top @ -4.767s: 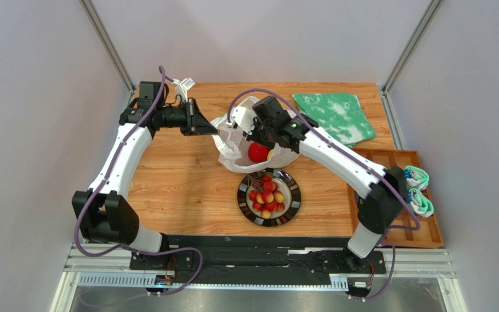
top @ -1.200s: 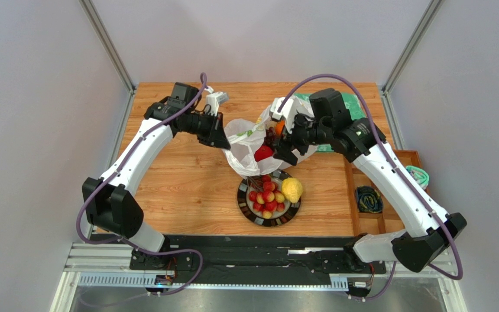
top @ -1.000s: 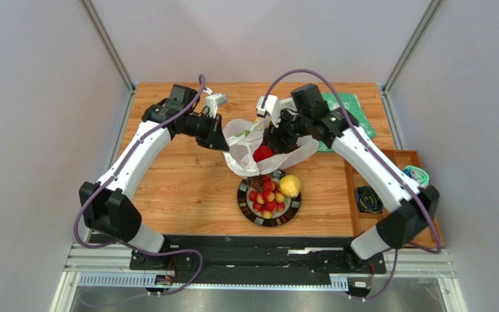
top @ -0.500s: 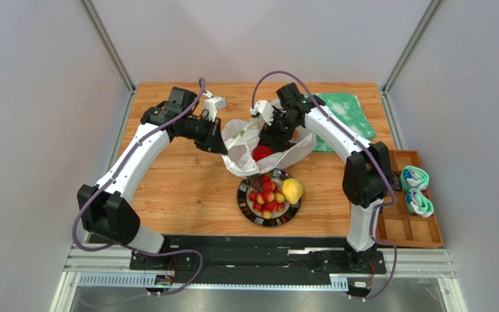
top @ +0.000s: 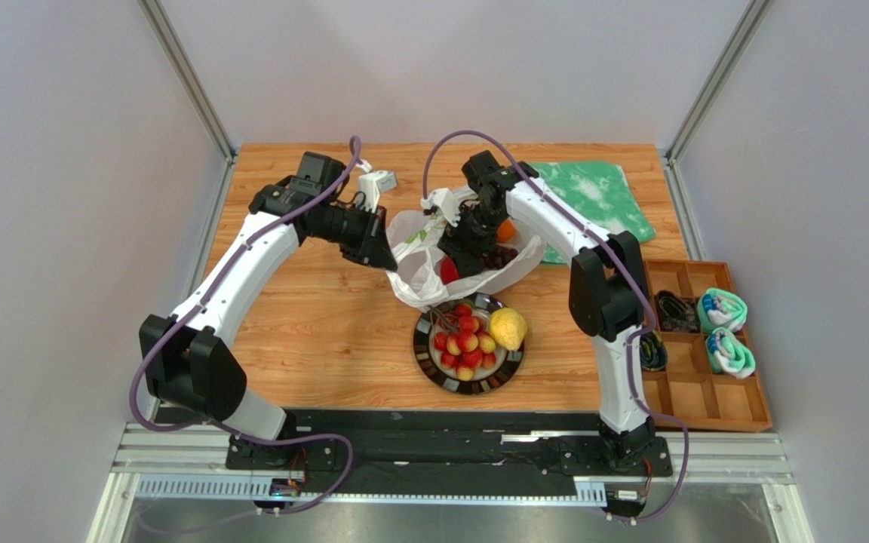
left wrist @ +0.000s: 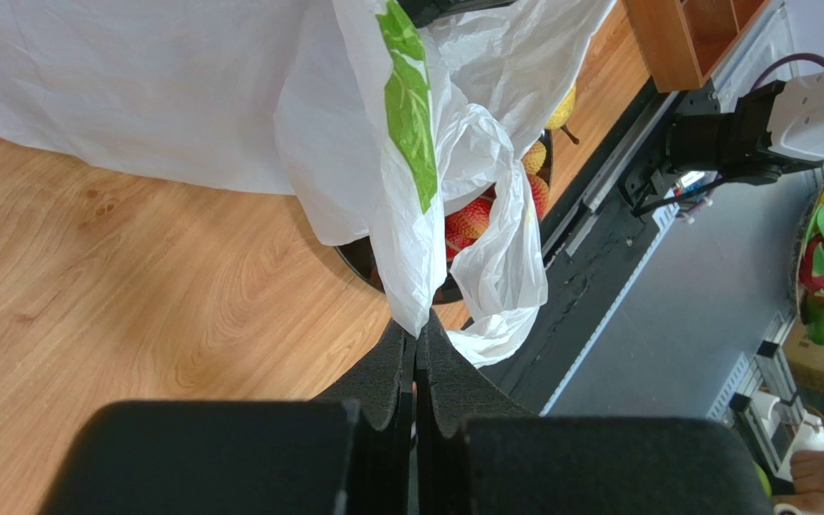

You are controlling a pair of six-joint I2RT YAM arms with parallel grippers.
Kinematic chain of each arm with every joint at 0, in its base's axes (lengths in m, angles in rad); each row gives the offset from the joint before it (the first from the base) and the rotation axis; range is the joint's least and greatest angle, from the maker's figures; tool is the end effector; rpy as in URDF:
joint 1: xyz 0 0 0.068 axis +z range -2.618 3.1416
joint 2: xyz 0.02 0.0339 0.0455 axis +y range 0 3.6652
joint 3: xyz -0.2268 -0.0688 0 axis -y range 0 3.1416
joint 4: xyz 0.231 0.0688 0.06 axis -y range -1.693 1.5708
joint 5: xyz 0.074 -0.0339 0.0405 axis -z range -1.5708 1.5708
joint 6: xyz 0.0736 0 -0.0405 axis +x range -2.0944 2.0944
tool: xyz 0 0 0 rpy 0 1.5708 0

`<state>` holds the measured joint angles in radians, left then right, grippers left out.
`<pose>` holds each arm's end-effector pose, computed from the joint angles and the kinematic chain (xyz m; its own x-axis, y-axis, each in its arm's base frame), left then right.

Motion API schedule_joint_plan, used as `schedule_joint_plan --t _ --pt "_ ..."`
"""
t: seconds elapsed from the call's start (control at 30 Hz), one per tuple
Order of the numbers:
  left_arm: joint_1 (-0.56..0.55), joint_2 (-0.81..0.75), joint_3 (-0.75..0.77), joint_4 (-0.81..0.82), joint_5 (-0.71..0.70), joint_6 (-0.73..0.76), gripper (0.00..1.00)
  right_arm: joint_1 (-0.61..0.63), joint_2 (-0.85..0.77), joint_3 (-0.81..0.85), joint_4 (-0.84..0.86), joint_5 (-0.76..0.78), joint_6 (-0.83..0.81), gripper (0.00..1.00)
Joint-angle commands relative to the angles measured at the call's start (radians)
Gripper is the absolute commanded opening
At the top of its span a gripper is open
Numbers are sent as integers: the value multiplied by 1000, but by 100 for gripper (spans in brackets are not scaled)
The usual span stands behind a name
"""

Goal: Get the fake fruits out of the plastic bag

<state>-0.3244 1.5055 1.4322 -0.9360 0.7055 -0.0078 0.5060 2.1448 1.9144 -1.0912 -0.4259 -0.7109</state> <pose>0.2779 -0.1438 0.2727 -0.8067 0.2650 -0.5282 0.5636 0.6136 -0.5530 0.3496 0.2285 0.1729 -0.2962 -0.8435 -0.4481 -0.9551 0.2597 0.1425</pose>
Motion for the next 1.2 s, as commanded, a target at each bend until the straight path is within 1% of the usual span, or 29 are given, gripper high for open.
schedule_joint_plan --t 0.0,0.17,0.33,0.43,0.47,0.53,0.57,0.67,0.77,0.9,1.0,1.1,1.17 --pt "7 9 19 -3 12 29 0 22 20 58 -47 -45 -32 87" --pt "7 9 20 -4 14 32 0 38 47 83 -49 -30 -21 84" --pt "7 1 24 -6 12 32 0 51 104 173 -98 12 10 78" --pt "7 -4 22 -4 12 34 0 54 124 205 -122 19 13 70" --pt "7 -8 20 -4 12 32 0 54 125 207 -122 24 17 64" --pt "7 -10 19 -1 12 32 0 54 125 210 -125 21 25 56" --pt "7 -13 17 -1 12 31 0 52 119 213 -125 21 28 49" --pt "8 -14 20 3 14 28 0 54 87 228 -139 12 37 41" --pt "10 -11 22 9 15 20 0 52 35 219 -141 10 45 38" --pt "10 -7 23 25 19 12 0 54 -92 189 -141 12 45 35" --pt "11 -5 30 32 18 14 0 54 -147 160 -145 6 47 32" --pt "12 -10 33 31 17 12 0 54 -206 120 -136 3 51 33" --pt "12 -14 33 29 23 12 0 57 -218 80 -134 10 60 36"
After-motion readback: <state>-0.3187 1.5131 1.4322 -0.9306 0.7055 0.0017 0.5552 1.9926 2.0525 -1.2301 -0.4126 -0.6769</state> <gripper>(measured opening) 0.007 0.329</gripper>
